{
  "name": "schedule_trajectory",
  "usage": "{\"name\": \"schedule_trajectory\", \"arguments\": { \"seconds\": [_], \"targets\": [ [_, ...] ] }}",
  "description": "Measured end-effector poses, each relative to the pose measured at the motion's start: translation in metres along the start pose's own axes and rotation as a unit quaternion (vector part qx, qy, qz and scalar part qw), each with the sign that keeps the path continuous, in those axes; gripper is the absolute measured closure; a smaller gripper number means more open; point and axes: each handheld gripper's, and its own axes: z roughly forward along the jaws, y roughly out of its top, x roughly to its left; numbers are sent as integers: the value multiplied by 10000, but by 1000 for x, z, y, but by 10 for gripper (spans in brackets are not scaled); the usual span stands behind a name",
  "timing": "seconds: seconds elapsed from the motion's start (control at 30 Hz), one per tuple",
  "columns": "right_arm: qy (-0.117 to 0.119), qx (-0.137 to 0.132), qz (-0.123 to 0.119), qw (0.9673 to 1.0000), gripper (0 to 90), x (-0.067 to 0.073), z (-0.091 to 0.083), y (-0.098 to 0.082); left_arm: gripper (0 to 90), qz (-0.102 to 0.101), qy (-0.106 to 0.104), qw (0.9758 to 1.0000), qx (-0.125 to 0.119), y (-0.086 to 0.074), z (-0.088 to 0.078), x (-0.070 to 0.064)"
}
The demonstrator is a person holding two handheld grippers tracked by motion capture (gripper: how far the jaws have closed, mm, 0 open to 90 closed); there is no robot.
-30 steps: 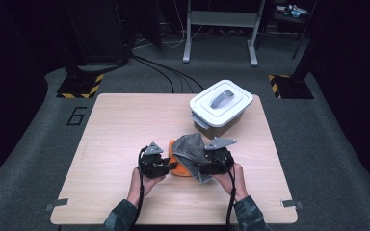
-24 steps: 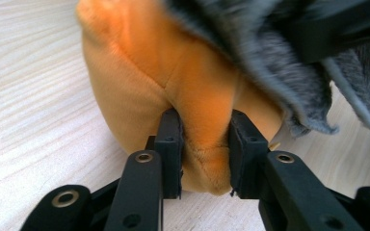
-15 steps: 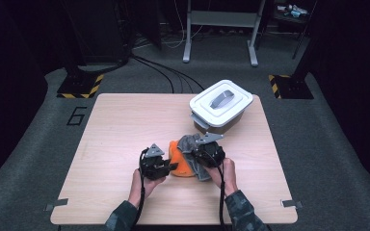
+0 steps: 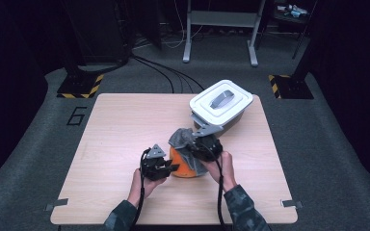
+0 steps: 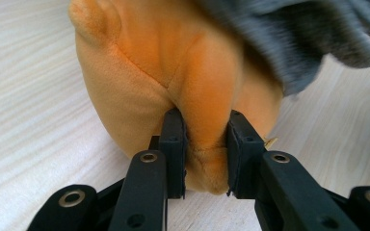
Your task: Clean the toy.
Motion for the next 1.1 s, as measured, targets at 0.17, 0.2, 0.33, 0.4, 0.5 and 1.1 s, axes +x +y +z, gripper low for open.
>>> {"name": "schedule_trajectory", "arguments": {
  "seconds": [0.17,0.2,0.33,0.4,0.5,1.1],
  "targets": [
    [-297,453,-149,9984,765,-2,31,-3,717,-27,65,10000,38,-4,1,3],
    [-208,394,68,9990,766,-6,34,-7,714,-117,63,9999,-15,-6,2,2],
    [-216,387,110,9990,768,-7,40,-13,471,-348,192,9990,-217,-11,-1,2],
    [-238,352,147,9990,768,-5,41,-15,382,-445,238,9983,-300,-13,-3,5],
    [-143,277,248,9992,768,-7,40,-17,552,-636,17,9970,-436,-16,-1,5],
    [-637,243,-285,9973,768,9,22,-13,777,-598,225,9970,-427,-18,-2,3]
  ]
}}
